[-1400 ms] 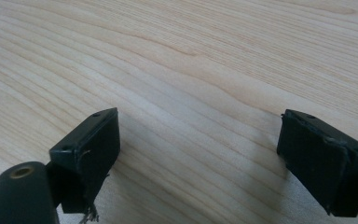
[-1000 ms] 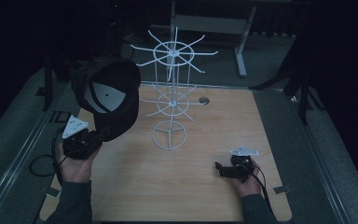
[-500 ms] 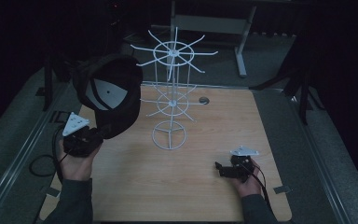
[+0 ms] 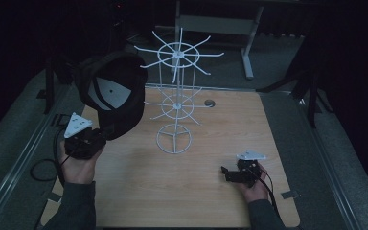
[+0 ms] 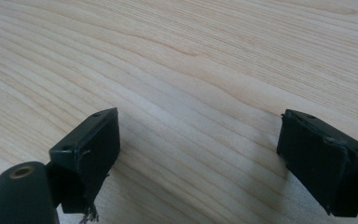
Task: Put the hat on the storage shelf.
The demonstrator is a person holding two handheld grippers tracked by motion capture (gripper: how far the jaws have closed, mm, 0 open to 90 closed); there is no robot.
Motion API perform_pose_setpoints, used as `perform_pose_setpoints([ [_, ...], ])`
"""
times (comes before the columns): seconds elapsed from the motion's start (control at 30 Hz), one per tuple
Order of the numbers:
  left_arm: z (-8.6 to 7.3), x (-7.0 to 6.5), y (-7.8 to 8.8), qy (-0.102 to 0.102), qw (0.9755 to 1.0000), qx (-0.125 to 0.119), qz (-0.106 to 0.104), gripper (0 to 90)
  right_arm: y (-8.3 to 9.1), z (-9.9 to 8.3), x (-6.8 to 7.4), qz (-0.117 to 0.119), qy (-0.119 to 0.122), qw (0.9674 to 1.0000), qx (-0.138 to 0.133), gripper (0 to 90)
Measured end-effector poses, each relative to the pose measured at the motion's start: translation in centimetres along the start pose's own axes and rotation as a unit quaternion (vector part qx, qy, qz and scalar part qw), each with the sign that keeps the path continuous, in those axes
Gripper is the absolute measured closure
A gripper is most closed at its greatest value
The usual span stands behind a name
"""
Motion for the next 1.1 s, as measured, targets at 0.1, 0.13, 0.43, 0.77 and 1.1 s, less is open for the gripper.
perform_pose_setpoints([
  [0.1, 0.0, 0.0, 0.1, 0.000, 1.0000, -0.001, 0.000, 86.1, 0.0, 0.0, 0.0, 0.000, 0.000, 1.0000, 0.000, 13.0],
  [0.13, 0.0, 0.0, 0.2, -0.001, 1.0000, -0.001, 0.000, 86.2, 0.0, 0.0, 0.0, 0.000, 0.000, 1.0000, 0.000, 13.0],
  [0.43, 0.1, -0.1, 0.7, 0.000, 1.0000, -0.006, 0.001, 86.2, 0.0, 0.0, 0.0, 0.000, 0.000, 1.0000, 0.000, 13.0],
  [0.77, 0.4, -0.1, 1.7, 0.012, 0.9996, -0.022, -0.016, 86.2, 0.0, 0.0, 0.0, 0.000, 0.000, 1.0000, 0.000, 13.0],
  [1.1, 0.8, -0.2, 1.5, 0.012, 0.9995, -0.022, -0.019, 86.1, 0.0, 0.0, 0.0, 0.000, 0.000, 1.0000, 0.000, 13.0],
])
Point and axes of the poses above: each handheld gripper's, and its own axes: y roughly backward along the jaws, z roughly out of its top, x roughly to its left, the point moved 3 cm from there along -y, roughly forward along the jaws, and after that the axes turned 12 degrees about -y, right-handed, at the moved point
